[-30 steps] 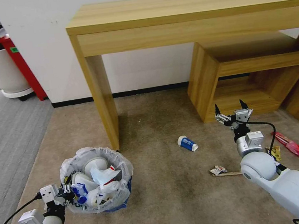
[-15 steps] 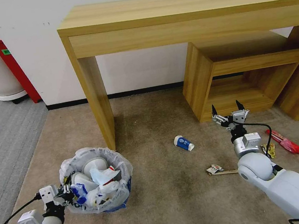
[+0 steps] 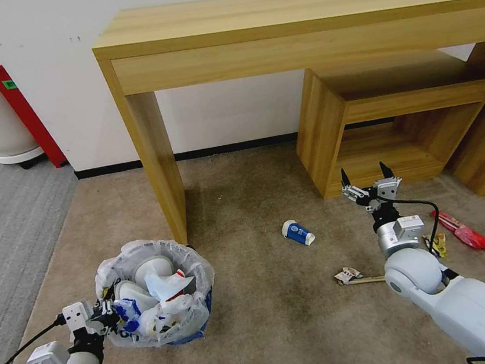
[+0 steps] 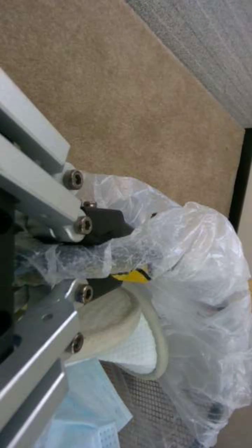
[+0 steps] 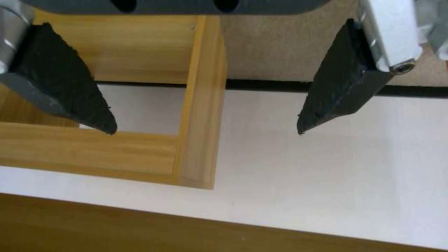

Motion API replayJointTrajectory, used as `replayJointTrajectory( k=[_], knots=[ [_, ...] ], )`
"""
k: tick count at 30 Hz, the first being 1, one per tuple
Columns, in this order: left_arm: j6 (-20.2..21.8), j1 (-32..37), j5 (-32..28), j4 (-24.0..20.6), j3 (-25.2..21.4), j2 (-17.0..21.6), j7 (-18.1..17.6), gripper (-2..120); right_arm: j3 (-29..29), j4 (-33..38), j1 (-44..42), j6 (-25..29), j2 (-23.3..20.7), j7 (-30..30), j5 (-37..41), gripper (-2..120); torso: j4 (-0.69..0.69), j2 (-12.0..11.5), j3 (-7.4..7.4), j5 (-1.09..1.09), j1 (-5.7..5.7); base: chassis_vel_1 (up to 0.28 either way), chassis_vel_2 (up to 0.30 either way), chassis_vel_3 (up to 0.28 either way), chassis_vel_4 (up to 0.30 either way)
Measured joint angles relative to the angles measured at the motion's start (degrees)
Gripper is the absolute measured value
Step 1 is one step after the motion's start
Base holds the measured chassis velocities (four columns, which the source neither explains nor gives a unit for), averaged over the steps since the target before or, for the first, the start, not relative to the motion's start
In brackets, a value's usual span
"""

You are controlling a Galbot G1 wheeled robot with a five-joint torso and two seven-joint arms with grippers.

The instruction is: Pick up the trash bin and place the garbage on the floor into it.

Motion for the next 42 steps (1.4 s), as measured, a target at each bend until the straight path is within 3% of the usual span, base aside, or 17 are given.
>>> replayJointTrajectory(
  k=[12, 26, 42],
  knots=[
    [-0.2, 0.4, -0.1, -0.5, -0.3, 0.3, 0.0, 2, 0.1, 0.0, -0.2, 0.2, 0.1, -0.5, -0.5, 98, 0.0, 0.0, -0.01, 0.0, 0.0, 0.0, 0.0, 0.0, 0.0],
    [-0.3, 0.5, 0.0, -0.5, -0.2, 0.3, 0.1, 2, 0.0, -0.2, -0.3, 1.2, 0.1, -0.6, -1.1, 100, 0.01, 0.0, 0.02, 0.0, 0.01, -0.151, 0.137, 0.135, -0.142],
    [-0.2, 0.6, 0.2, -0.3, 0.3, 0.2, 0.3, 2, -0.5, -1.5, 0.1, 3.1, 0.5, -2.4, -1.6, 100, 0.0, 0.0, -0.01, 0.0, 0.0, -0.003, 0.012, 0.009, -0.011]
  ],
)
